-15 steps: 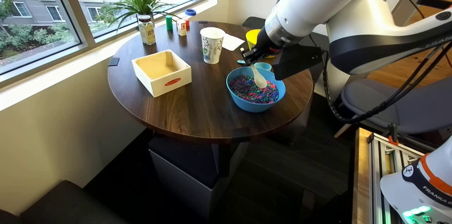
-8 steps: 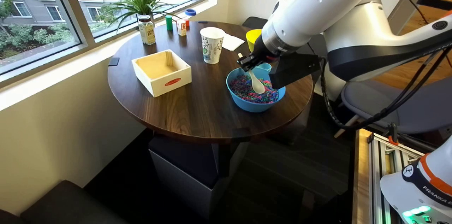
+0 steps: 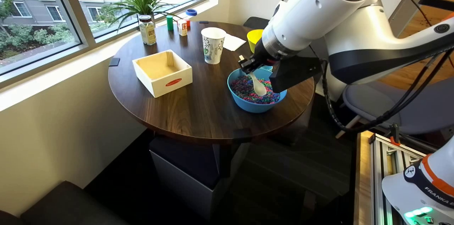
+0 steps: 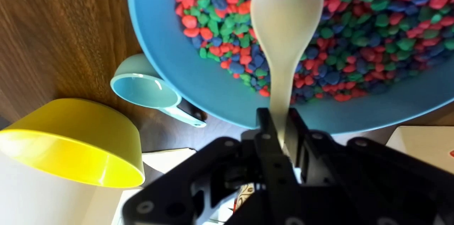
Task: Use the white spoon to put some of the contents of the blue bowl into the blue ladle
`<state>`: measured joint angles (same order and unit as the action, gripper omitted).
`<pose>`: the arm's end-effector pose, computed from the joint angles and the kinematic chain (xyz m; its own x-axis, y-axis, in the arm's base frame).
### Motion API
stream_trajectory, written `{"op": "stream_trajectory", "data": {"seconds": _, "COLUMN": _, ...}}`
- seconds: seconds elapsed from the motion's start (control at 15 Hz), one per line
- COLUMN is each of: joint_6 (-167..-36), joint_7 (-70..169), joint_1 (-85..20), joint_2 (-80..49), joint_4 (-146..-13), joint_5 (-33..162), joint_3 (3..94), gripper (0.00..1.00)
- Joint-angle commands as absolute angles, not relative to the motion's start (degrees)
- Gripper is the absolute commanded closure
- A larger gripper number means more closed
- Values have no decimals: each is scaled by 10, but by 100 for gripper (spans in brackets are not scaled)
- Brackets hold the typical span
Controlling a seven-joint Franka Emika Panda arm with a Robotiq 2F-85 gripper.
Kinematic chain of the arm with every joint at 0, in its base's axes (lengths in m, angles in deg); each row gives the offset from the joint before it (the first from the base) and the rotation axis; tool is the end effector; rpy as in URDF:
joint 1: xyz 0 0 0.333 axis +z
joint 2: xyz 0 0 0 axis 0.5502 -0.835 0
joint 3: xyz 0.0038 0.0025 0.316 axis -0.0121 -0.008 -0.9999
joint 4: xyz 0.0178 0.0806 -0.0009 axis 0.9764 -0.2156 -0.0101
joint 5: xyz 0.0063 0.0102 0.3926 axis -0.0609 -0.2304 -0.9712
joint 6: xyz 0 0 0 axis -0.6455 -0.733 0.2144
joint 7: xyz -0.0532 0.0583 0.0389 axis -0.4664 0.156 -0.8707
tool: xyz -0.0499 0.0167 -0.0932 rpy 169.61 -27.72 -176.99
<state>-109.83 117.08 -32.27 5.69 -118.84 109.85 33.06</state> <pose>0.5111 0.1158 0.4071 0.7524 -0.2929 0.5900 -0.4511 -0.8818 0.1376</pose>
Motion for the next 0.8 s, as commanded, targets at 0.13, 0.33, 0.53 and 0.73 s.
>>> {"op": "stream_trajectory", "data": {"seconds": 0.13, "joint_6": -1076, "joint_7": 1178, "joint_1": -307, "joint_2": 47, "joint_4": -1184, "joint_5": 1076, "joint_3": 346, "gripper": 97}}
{"op": "stream_trajectory", "data": {"seconds": 0.33, "joint_6": -1073, "joint_7": 1170, "joint_1": -308, "joint_2": 46, "joint_4": -1179, "joint_5": 1045, "joint_3": 354, "gripper": 97}}
{"op": "stream_trajectory", "data": {"seconds": 0.53, "joint_6": -1081, "joint_7": 1156, "joint_1": -309, "joint_2": 44, "joint_4": -1174, "joint_5": 999, "joint_3": 362, "gripper": 97}}
{"op": "stream_trajectory", "data": {"seconds": 0.73, "joint_6": -1079, "joint_7": 1151, "joint_1": -312, "joint_2": 44, "joint_4": -1165, "joint_5": 964, "joint_3": 368, "gripper": 97}}
